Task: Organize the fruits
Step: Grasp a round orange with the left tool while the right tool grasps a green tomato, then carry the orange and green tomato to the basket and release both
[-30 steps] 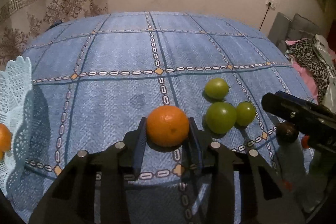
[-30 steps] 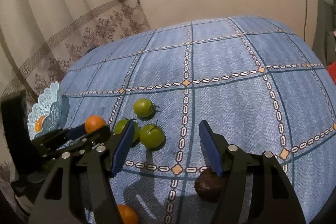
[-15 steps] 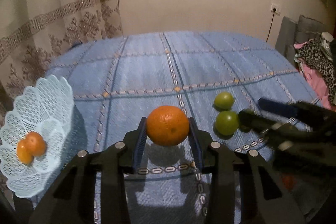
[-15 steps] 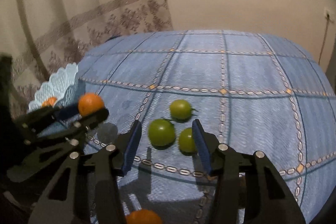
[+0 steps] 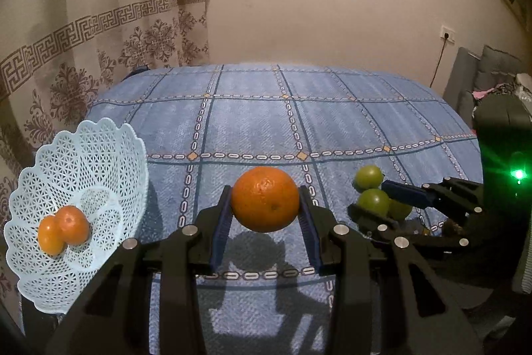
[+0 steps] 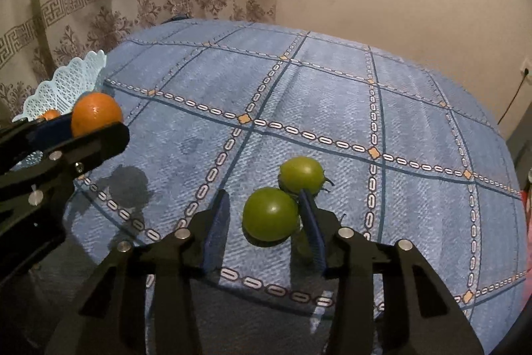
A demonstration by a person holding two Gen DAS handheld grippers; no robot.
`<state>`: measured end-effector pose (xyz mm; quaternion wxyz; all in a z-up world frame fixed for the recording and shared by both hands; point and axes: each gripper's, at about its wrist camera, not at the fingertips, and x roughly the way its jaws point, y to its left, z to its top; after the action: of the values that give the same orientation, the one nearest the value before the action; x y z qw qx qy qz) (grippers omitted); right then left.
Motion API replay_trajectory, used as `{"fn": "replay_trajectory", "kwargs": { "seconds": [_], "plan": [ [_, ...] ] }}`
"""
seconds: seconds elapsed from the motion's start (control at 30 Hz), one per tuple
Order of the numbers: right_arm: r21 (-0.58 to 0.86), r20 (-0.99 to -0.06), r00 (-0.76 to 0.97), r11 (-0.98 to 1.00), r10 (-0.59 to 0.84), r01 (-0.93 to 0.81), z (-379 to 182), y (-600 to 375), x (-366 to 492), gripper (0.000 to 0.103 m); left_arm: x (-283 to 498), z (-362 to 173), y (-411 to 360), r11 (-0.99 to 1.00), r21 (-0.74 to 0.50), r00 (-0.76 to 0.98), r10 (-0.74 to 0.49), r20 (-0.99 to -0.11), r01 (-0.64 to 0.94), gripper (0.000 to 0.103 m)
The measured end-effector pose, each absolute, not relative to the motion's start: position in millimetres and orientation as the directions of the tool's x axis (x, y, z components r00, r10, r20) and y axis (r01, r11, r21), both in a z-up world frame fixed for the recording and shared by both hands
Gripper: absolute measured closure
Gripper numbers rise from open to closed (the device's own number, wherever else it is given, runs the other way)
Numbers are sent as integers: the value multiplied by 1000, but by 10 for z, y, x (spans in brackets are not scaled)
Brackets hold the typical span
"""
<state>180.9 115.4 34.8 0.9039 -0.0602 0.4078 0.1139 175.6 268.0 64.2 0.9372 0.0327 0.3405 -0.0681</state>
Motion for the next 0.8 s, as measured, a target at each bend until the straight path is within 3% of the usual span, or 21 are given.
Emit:
{"fn": "replay_trajectory", "kwargs": {
  "seconds": [0.1,0.8],
  "plan": [
    [-24,-748,648,969,145,-245,355,1142,1799,69,1766,631,2697,990,13,758,-101,-645,144,64],
    [182,-620,719,949,313,-256,906,1067,1573,69,1674,846,2861,997,20,809,-45,-586,69,63]
  ]
}}
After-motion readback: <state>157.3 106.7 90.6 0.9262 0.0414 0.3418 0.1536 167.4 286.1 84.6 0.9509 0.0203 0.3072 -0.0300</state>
